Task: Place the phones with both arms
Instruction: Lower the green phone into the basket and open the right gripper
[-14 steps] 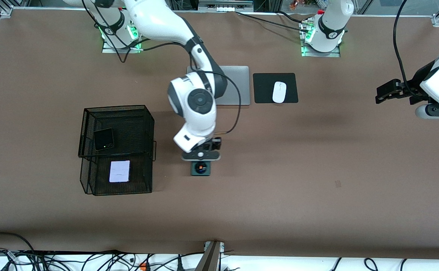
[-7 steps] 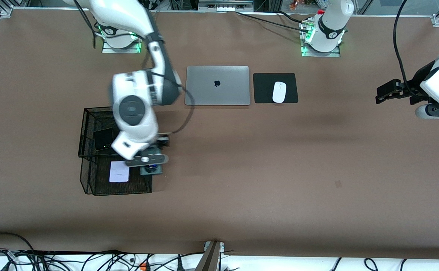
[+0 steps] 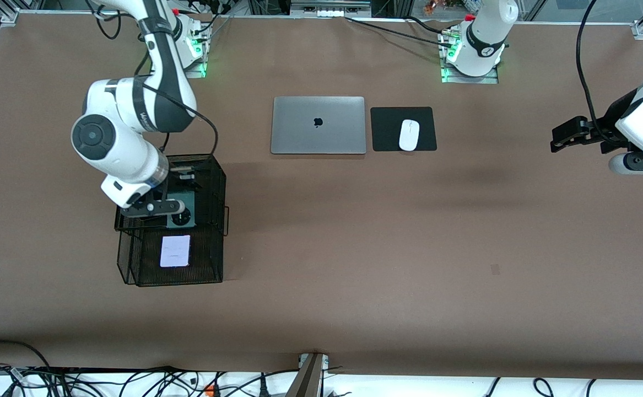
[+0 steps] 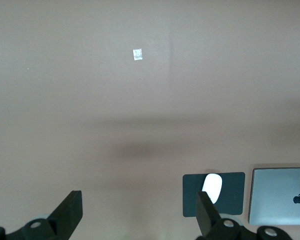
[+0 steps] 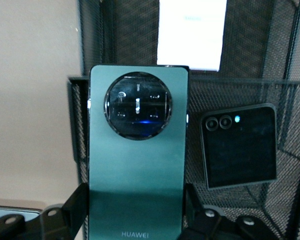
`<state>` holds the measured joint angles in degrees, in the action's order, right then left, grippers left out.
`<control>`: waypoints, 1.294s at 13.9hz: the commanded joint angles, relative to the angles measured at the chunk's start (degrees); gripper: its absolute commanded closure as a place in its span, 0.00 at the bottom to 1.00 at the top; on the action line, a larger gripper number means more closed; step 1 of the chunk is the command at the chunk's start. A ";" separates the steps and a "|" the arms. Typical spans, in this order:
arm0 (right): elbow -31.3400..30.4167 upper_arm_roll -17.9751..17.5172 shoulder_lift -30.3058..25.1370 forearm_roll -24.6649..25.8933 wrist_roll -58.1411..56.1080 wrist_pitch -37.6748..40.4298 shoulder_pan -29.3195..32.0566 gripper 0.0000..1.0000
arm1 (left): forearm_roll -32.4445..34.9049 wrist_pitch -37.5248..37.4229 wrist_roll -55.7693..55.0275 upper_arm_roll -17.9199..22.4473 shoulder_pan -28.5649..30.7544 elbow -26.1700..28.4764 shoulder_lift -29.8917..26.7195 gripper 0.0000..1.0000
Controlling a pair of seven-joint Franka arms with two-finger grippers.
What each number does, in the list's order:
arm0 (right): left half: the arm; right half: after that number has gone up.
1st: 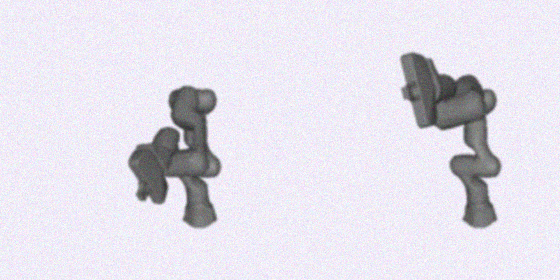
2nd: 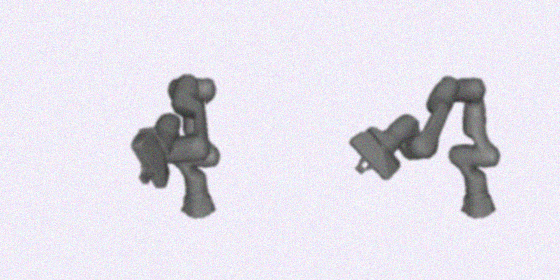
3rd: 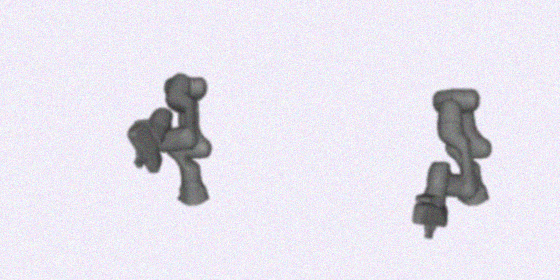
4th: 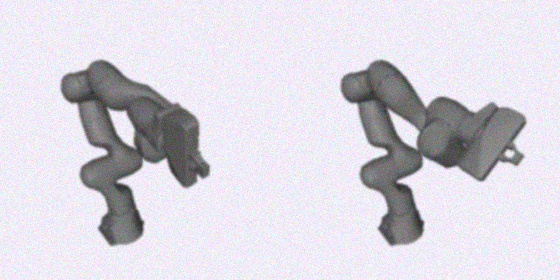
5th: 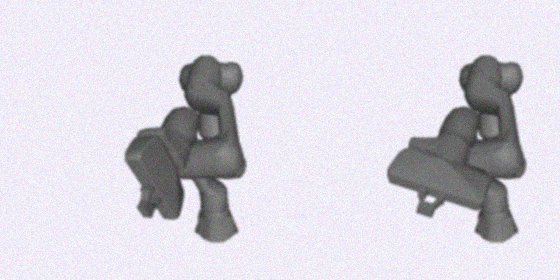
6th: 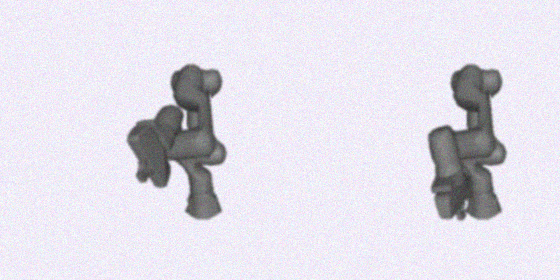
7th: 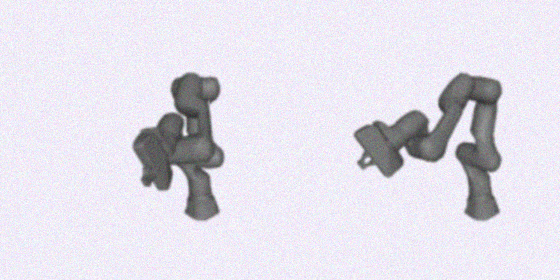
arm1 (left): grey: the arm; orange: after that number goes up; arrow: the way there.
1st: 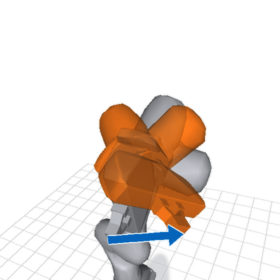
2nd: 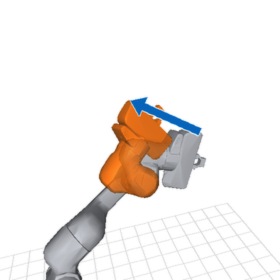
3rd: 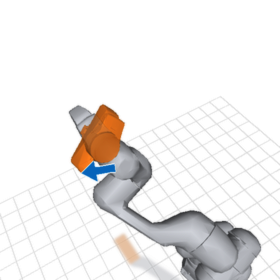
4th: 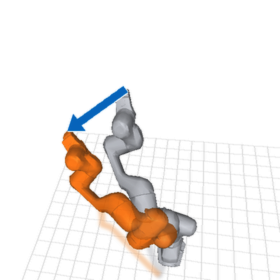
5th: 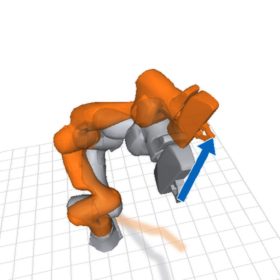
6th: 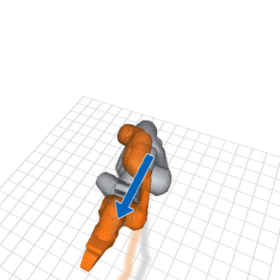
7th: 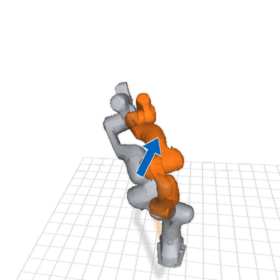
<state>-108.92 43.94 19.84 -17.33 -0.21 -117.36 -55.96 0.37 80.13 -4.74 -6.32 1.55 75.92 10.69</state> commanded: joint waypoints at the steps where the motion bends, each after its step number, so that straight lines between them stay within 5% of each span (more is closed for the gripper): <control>1: -8.49 -0.08 -5.95 0.81 -0.14 -6.72 -1.25 1.00 | 0.42 0.82 0.26 -0.27 0.20 0.46 -0.49 0.00; 11: -10.53 -1.49 -3.06 0.37 0.83 -14.47 -2.05 0.96 | 0.60 0.82 0.35 -0.27 0.03 0.37 -0.23 0.00; 12: -10.53 -1.49 -2.88 0.37 0.83 -14.56 -2.05 0.71 | 0.68 0.82 0.35 -0.27 -0.15 0.37 -0.23 0.00; 13: -10.53 -1.49 -2.88 0.28 0.83 -14.56 -2.05 0.32 | 0.60 0.82 0.35 -0.27 -0.15 0.37 -0.23 0.00; 16: -10.26 -1.40 -2.88 0.28 0.92 -14.04 -2.05 0.04 | 0.51 0.82 0.26 -0.27 -0.32 0.28 -0.23 0.00; 18: -9.65 -1.40 -2.88 0.28 0.92 -13.86 -2.05 0.01 | 0.33 0.82 0.26 -0.27 -0.24 0.28 -0.23 0.00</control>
<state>-118.45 42.23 18.04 -17.34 -0.02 -130.94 -57.49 0.37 80.63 -4.74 -6.45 1.33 75.98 10.90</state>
